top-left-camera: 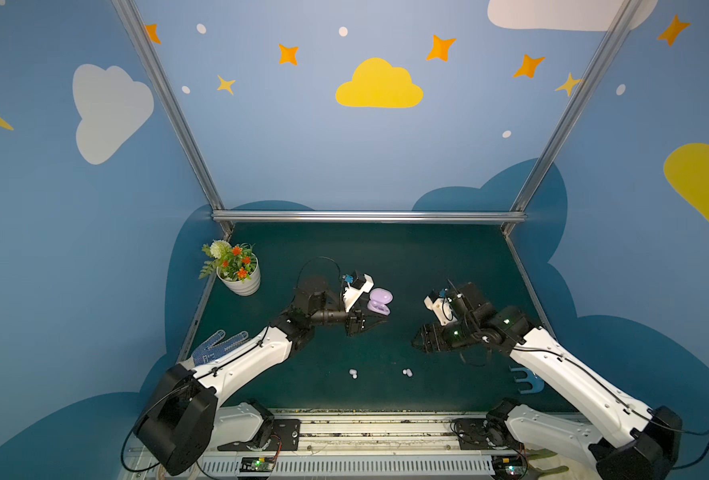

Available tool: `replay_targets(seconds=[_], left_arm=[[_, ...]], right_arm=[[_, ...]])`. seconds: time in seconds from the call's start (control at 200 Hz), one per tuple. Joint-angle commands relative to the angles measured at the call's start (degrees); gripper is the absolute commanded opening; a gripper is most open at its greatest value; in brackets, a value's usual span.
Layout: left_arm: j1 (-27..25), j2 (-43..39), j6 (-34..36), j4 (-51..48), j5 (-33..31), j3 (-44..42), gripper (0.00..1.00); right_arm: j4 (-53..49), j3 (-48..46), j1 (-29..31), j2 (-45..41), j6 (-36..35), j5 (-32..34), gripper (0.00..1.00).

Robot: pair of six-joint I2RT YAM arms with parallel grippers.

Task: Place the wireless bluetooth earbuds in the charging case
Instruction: 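Withdraw the right gripper toward the lavender earbuds while the left holds the open case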

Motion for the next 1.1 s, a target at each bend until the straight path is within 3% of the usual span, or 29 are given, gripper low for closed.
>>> replay_targets(seconds=[0.0, 0.335, 1.096], left_arm=[[0.2, -2.7, -0.9, -1.5, -0.6, -1.6, 0.26], [0.2, -10.6, -3.4, -4.0, -3.5, -6.1, 0.26], [-1.3, -17.1, -3.8, -6.4, -8.4, -8.9, 0.25]], right_arm=[[5.2, -3.3, 2.1, 1.1, 6.1, 0.4, 0.79], [12.9, -9.3, 8.0, 8.3, 13.9, 1.8, 0.79], [21.3, -11.7, 10.5, 17.5, 17.3, 0.7, 0.79]])
